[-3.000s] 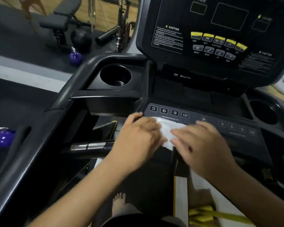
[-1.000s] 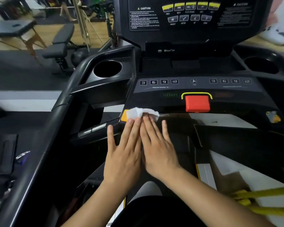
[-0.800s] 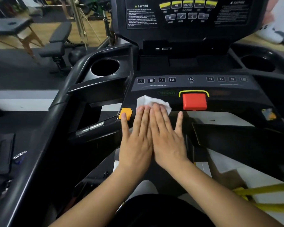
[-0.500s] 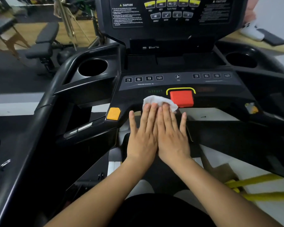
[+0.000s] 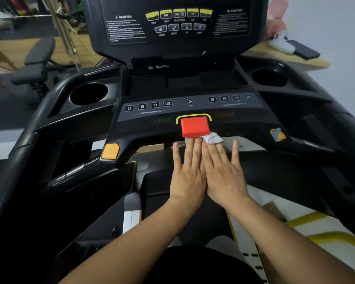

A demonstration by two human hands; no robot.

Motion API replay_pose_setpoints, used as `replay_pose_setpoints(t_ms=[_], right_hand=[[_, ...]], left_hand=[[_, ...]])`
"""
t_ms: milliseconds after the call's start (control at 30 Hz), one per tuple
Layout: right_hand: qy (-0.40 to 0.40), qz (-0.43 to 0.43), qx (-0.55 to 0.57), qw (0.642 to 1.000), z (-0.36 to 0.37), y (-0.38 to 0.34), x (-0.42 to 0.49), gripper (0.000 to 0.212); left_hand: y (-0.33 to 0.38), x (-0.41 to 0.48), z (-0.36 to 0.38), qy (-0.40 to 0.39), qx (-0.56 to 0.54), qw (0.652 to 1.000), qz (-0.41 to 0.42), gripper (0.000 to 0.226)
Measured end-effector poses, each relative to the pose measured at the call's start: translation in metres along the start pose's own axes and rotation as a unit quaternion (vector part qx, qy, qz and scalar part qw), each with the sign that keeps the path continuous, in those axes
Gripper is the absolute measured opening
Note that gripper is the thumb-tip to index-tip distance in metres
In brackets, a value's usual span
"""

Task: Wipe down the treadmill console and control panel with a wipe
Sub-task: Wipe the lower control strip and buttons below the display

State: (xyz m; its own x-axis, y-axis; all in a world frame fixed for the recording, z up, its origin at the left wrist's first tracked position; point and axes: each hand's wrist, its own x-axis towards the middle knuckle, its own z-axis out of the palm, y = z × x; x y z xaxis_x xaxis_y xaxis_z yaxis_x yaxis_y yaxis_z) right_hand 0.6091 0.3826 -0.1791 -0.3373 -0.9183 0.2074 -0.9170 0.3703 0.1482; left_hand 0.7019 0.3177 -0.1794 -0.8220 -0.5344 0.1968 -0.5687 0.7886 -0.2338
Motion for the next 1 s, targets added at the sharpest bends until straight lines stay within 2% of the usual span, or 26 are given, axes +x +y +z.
replay_pose_setpoints(t_ms=[133,300,467,633,800,1000], right_hand=[[-0.010,-0.026,-0.018,0.999,-0.004,0.015,-0.001,0.100],[-0.005,-0.001,-0.005,1.000,-0.003,0.041,-0.009,0.098],[-0.008,0.035,0.024,0.999,-0.005,0.069,-0.022,0.103],[0.003,0.048,0.029,0.998,-0.020,0.075,-0.028,0.096],[-0.032,0.053,0.016,0.998,-0.045,0.081,-0.015,0.101],[-0.046,0.047,0.069,0.995,-0.067,0.089,0.000,0.098]], left_hand=[[0.015,0.004,0.000,-0.023,-0.001,1.000,-0.017,0.093],[0.025,0.011,-0.009,-0.024,0.010,0.999,0.028,0.095],[0.047,0.028,-0.020,0.015,0.029,0.997,0.065,0.095],[0.065,0.037,-0.030,0.028,0.036,0.996,0.071,0.098],[0.055,0.047,-0.044,0.053,0.027,0.994,0.089,0.093],[0.036,0.053,-0.057,0.066,-0.028,0.987,0.143,0.087]])
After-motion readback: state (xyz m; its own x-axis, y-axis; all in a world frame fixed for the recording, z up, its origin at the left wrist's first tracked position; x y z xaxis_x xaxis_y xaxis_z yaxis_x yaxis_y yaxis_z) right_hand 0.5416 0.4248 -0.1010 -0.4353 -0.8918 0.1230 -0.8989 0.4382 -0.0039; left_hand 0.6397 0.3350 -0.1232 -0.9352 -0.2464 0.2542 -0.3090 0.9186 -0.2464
